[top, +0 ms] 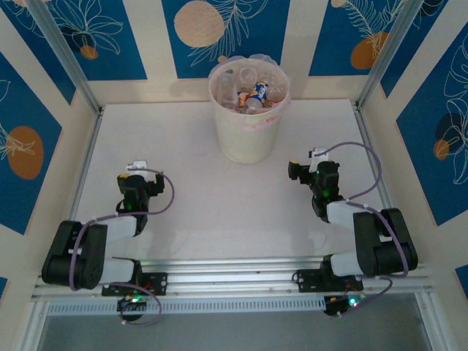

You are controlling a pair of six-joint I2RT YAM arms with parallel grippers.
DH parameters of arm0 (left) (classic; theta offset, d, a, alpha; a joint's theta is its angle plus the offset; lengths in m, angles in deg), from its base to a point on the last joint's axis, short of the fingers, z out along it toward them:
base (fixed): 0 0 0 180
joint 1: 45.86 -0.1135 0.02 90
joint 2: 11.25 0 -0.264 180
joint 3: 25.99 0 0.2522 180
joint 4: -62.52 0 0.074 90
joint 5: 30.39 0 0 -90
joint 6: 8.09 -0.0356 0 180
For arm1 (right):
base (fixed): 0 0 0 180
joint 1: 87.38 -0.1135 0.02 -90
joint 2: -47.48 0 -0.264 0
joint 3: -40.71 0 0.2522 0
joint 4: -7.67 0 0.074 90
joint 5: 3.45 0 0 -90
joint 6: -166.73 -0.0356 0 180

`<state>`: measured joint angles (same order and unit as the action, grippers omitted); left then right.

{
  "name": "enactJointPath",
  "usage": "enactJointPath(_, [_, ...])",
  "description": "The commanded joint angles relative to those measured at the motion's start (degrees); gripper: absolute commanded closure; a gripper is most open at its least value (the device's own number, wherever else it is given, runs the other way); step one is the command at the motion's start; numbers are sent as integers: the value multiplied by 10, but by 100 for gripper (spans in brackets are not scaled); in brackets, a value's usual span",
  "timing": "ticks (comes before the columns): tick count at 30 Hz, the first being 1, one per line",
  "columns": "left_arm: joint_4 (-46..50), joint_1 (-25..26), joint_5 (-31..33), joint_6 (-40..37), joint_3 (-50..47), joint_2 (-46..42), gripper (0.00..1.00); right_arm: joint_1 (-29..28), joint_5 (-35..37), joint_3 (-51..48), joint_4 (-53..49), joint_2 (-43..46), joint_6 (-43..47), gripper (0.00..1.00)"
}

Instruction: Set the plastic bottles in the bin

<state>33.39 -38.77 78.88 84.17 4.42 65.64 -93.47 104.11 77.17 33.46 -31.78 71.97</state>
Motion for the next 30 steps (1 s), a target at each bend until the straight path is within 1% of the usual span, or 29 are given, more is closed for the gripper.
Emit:
enactJointPath(1, [-75,-17,-25,-11,16,40,1,8,-37,-4,52,-22,20,1])
enactJointPath(3, [-84,-20,-34,-10,23,64,0,11,-48,-2,59,-33,22,1])
enactJointPath(5, [-62,-22,-46,-13,36,66,0,16,-64,-3,67,-39,22,1])
enactJointPath(7, [-71,-22,-62,-18,35,76,0,19,-75,-13,88,-43,22,1])
enactJointPath(10, [-96,-22,-72,-26,45,116,1,27,-85,-20,110,-55,19,1])
enactJointPath(11, [-65,-22,-84,-27,50,105,1,29,-87,-22,117,-59,17,1])
enactJointPath(12, [-79,-22,-86,-29,49,112,0,29,-91,-24,124,-64,17,1])
enactJointPath(14, [-70,-23,-92,-30,52,111,1,30,-96,-24,141,-82,20,1])
enactJointPath(16, [-66,-23,-96,-32,53,111,0,33,-106,-19,122,-76,20,1])
enactJointPath(17, [-69,-23,-98,-33,54,113,0,34,-111,-23,132,-78,22,1])
enactJointPath(20, [-66,-23,-99,-33,54,111,0,40,-131,-15,119,-79,22,1])
enactJointPath(23, [-67,-23,-100,-33,54,111,1,71,-180,11,69,-80,-4,1])
enactJointPath(24, [-68,-23,-100,-34,53,111,0,80,-197,12,66,-80,-8,1])
enactJointPath(30, [-68,-23,-99,-34,53,111,0,82,-201,10,70,-81,-9,1])
